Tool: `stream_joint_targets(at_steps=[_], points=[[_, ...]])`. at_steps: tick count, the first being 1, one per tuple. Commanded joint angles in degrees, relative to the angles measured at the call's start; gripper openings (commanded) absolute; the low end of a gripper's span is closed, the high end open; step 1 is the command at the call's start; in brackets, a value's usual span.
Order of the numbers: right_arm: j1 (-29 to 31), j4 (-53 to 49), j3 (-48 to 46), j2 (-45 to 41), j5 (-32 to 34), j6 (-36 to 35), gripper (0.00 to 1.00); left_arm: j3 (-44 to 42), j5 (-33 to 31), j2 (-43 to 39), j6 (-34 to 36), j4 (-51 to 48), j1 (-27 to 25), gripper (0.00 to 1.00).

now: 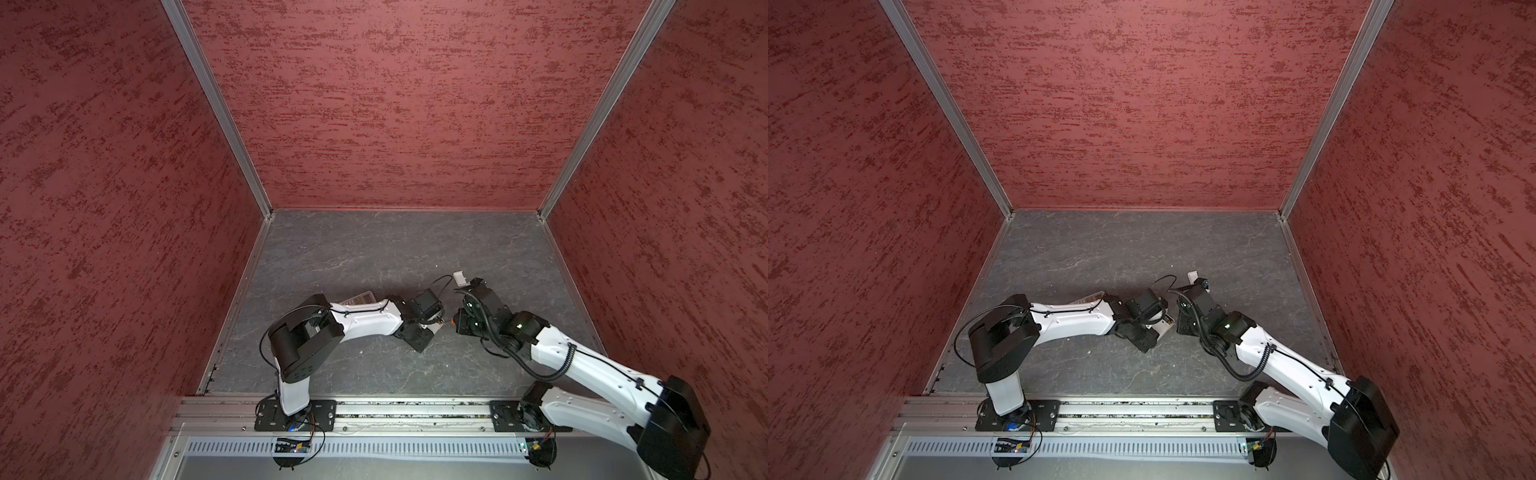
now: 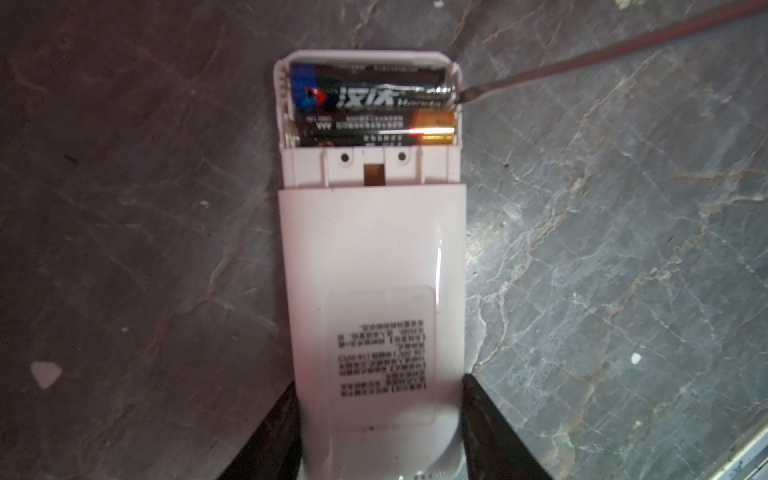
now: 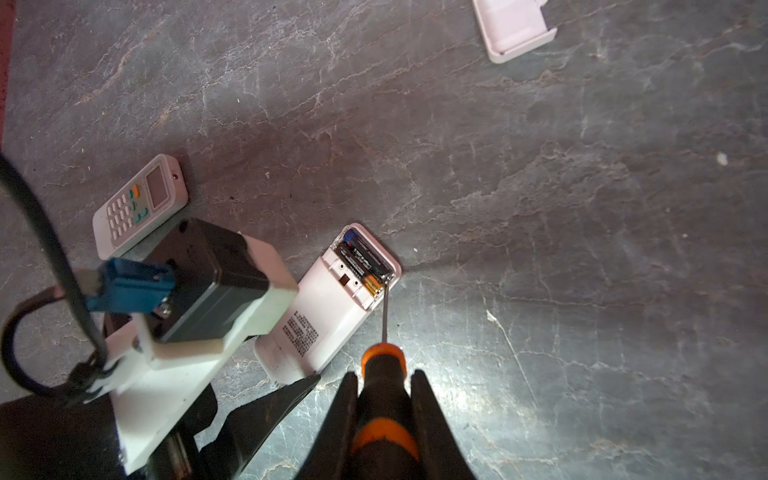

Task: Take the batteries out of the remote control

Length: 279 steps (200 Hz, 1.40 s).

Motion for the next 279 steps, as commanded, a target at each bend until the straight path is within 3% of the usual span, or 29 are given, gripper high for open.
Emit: stream_joint_targets(at_steps=[1, 130, 221, 279], points=[[0.7, 5.8, 2.6, 0.5, -0.6, -0.1, 0.0, -3.4, 7.8, 5.6, 2.1, -2.4, -1.2, 0.34], [0.5, 0.9, 6.7, 0.1, 1.9, -2.3, 0.0, -3.9, 7.0, 5.8, 1.8, -2.2, -1.2, 0.34], [0.5, -14.0, 10.0, 1.1, 1.7, -7.1, 0.0, -3.3, 2.3, 5.6, 1.5, -4.9, -0.3, 0.34], [0.6, -13.5, 9.2, 1.4, 0.6, -6.8, 0.0, -3.3, 1.4, 5.9, 1.5, -5.3, -0.2, 0.34]])
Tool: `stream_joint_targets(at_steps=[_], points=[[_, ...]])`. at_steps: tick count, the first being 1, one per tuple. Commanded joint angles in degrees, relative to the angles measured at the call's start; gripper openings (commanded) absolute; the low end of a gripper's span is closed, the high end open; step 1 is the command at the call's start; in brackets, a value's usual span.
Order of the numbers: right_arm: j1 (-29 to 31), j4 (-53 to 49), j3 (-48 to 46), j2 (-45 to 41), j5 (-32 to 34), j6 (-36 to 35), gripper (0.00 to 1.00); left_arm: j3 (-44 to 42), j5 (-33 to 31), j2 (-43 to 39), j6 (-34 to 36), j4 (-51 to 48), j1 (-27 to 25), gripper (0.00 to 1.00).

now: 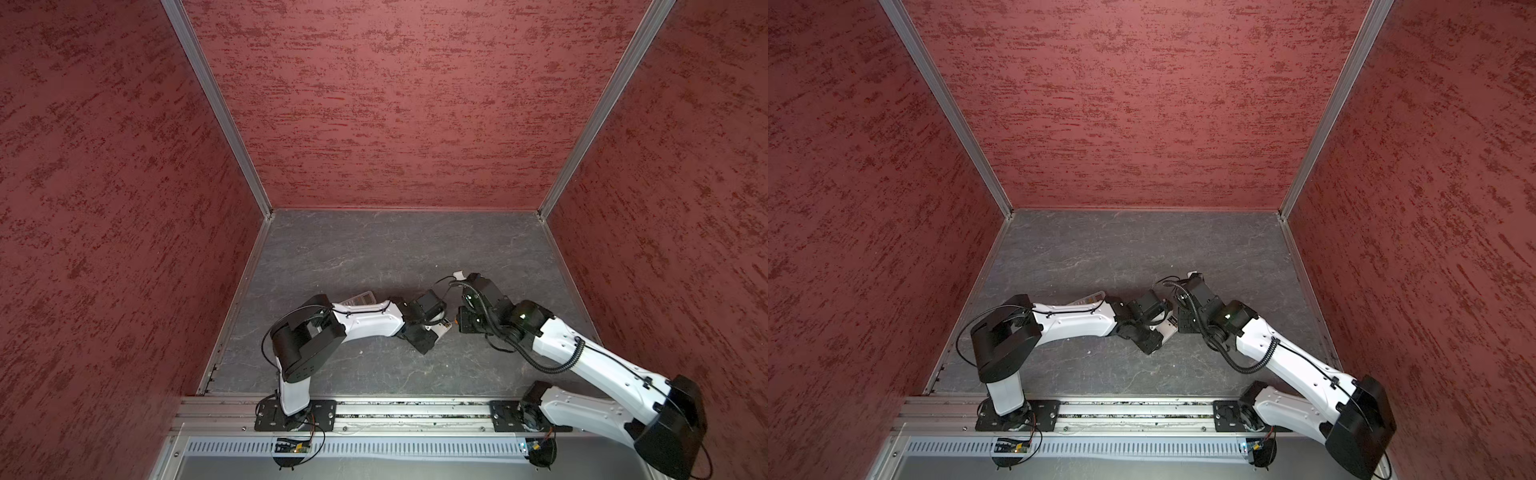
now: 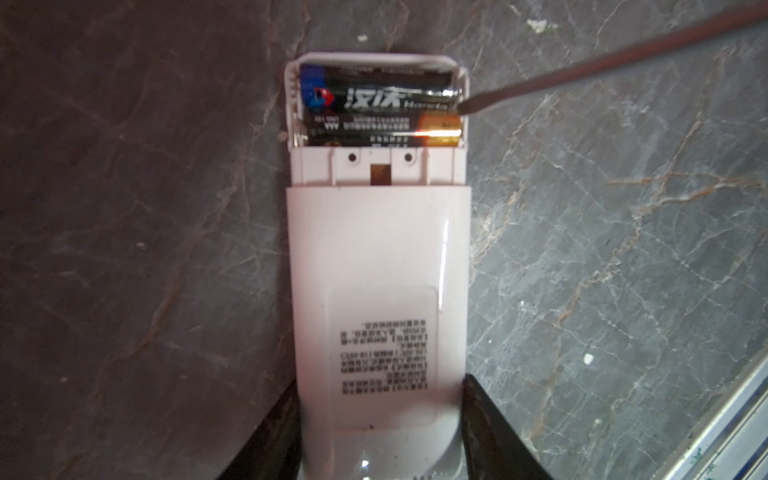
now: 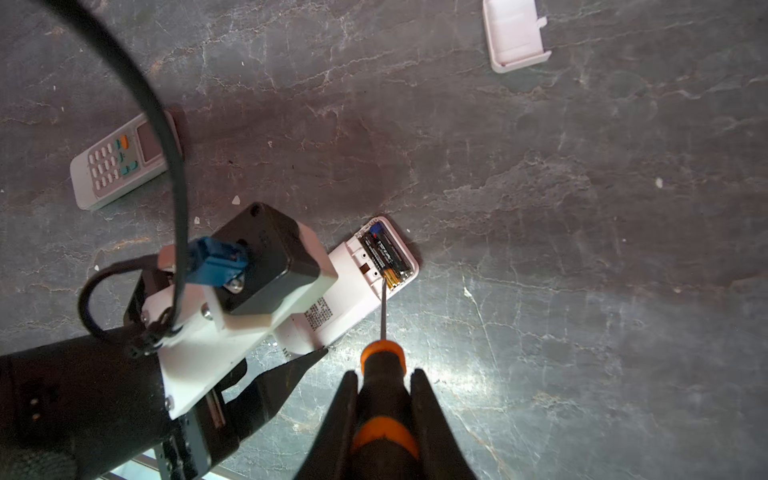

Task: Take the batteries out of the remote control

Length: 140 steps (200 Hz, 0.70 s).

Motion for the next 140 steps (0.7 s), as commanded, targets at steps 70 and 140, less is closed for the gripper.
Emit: stream_joint_targets(at_steps=[70, 140], points=[[0.2, 1.5, -1.8, 0.6, -0.9, 0.9, 0.0, -3.7, -0.8, 5.3, 0.0, -7.1, 0.1, 0.33], [0.1, 2.7, -3.3, 0.3, -0.6, 1.4, 0.0, -3.7, -0.4, 5.3, 0.1, -7.0, 0.1, 0.33]])
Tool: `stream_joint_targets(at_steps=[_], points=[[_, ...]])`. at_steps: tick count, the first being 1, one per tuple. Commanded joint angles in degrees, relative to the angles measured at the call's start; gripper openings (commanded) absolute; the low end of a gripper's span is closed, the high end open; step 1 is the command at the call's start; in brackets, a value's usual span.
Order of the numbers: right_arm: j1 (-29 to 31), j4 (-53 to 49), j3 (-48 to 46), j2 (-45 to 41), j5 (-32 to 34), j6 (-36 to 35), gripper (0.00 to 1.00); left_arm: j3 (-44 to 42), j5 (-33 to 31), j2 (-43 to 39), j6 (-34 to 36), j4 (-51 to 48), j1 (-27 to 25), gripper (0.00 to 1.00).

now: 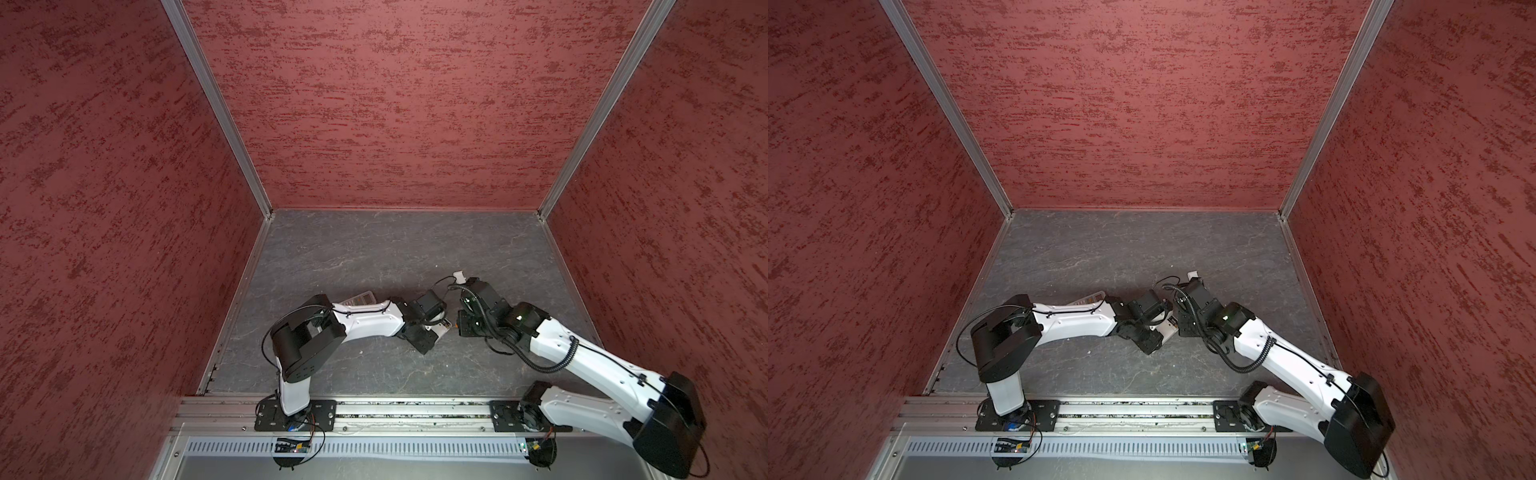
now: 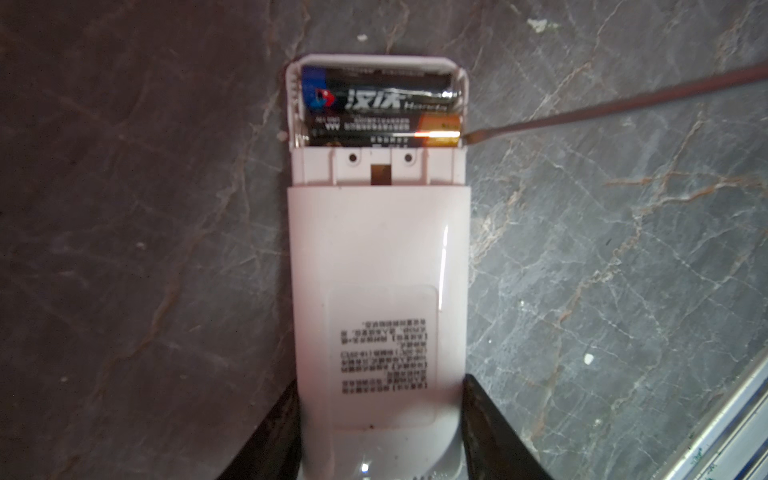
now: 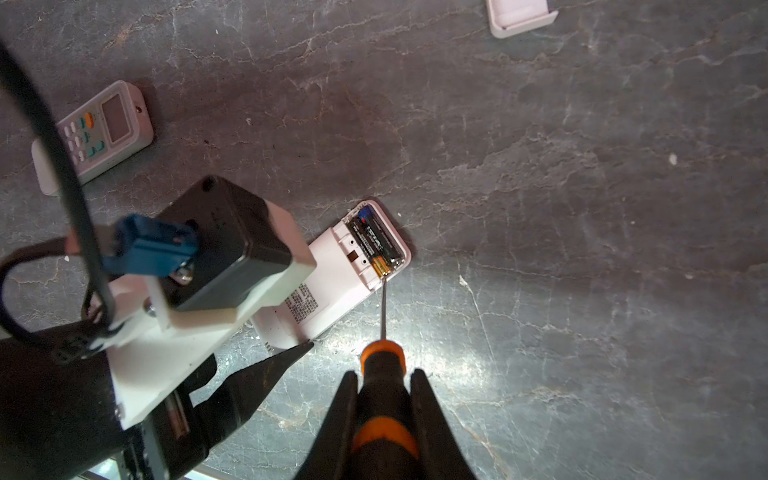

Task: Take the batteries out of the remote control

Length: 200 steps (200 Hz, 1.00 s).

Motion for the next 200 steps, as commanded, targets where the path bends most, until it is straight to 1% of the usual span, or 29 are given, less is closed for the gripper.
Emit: stream_joint_targets(at_steps=[1, 51, 102, 200], points=[[0.2, 1.6, -0.9, -0.3, -0.1, 1.1, 0.0, -3.7, -0.4, 5.3, 0.1, -7.0, 0.1, 0.33], [0.1, 5.1, -2.4, -0.4, -0.5, 2.0, 0.0, -3.8, 0.0, 5.4, 0.0, -6.7, -0.1, 0.32], [0.1, 8.4, -3.4, -1.5, 1.1, 4.1, 0.0, -3.6, 0.4, 5.7, -0.2, -6.6, -0.6, 0.32], [0.1, 9.4, 0.3, -1.1, 2.5, 2.6, 0.0, -3.7, 0.3, 6.1, -0.1, -6.7, -1.1, 0.31]])
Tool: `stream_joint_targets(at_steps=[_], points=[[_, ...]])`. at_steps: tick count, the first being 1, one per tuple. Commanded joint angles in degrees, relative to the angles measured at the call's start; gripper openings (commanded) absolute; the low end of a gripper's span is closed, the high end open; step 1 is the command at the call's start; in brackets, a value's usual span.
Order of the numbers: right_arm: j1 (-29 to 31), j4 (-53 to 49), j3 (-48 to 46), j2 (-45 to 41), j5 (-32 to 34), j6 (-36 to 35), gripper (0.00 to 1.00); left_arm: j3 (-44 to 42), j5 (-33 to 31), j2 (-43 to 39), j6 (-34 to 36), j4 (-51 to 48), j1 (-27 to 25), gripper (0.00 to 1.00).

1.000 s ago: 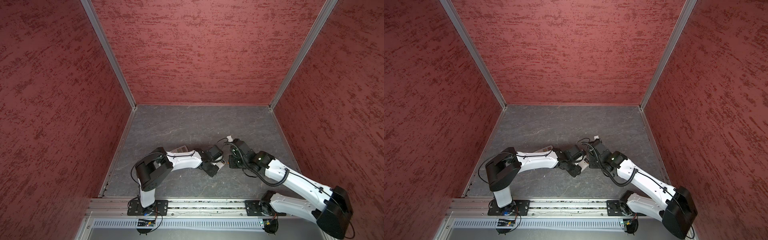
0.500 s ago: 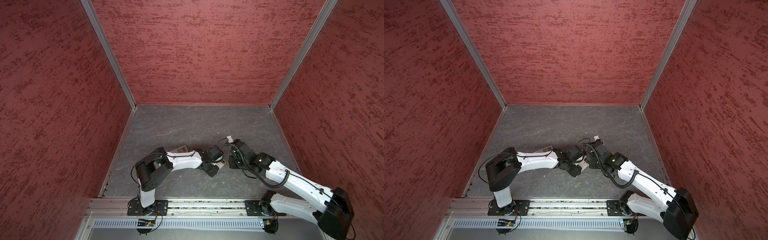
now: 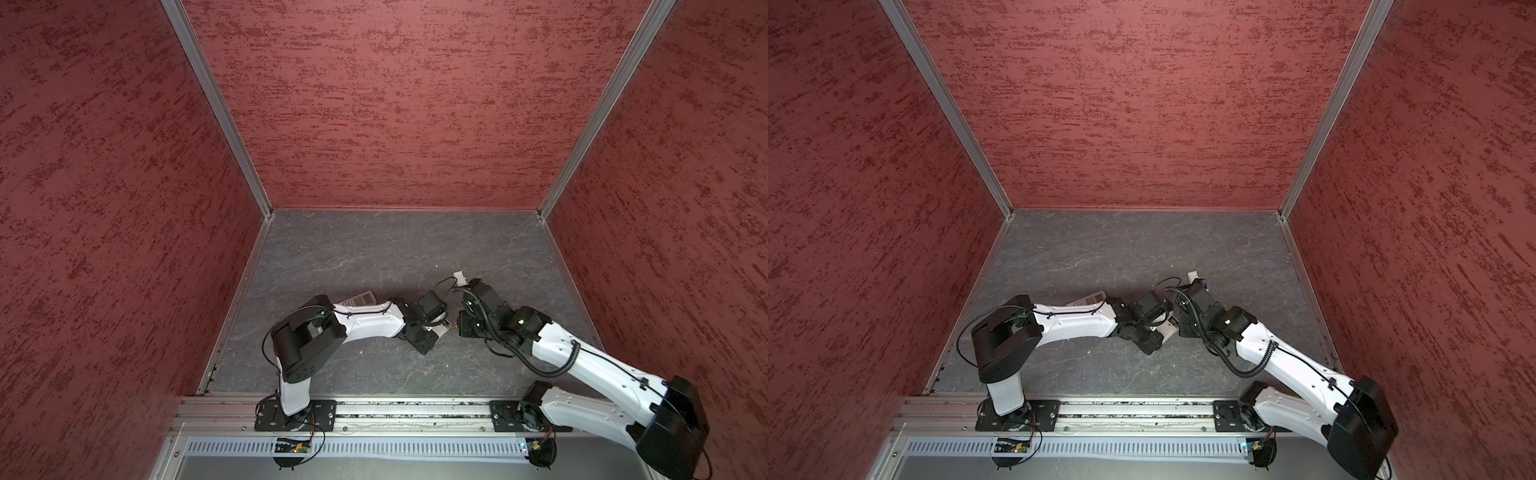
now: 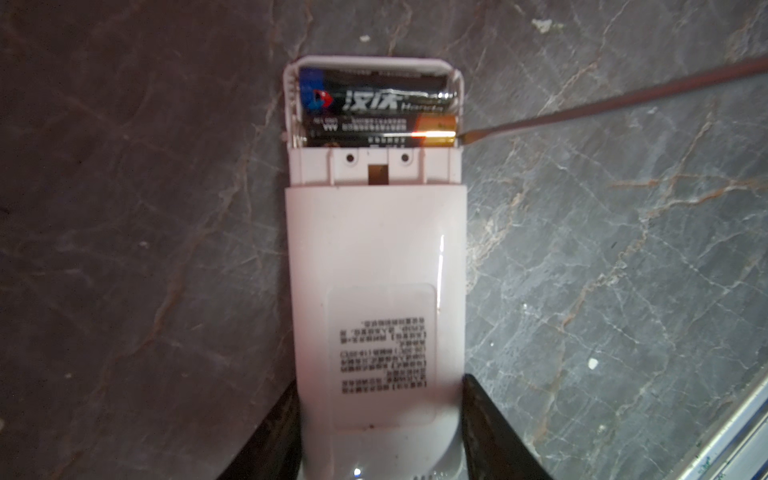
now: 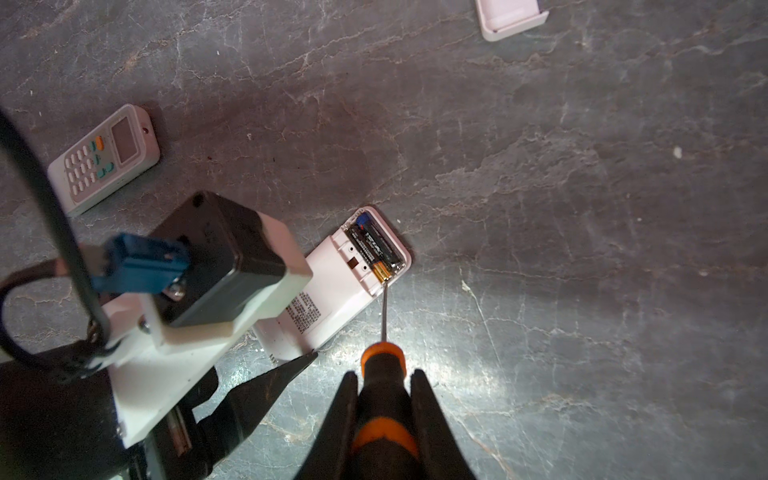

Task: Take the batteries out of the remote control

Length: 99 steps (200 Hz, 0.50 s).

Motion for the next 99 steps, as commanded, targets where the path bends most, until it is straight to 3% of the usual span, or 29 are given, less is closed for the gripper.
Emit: stream_joint_targets(at_steps=[1, 99], points=[[0.1, 6.6, 2.5, 0.4, 1.9, 0.1, 0.0, -3.7, 1.5, 5.9, 0.3, -6.8, -0.4, 0.31], [0.1, 5.9, 5.2, 0.4, 2.5, -0.8, 0.0, -3.6, 1.3, 6.3, 0.4, -6.7, -0.6, 0.31]])
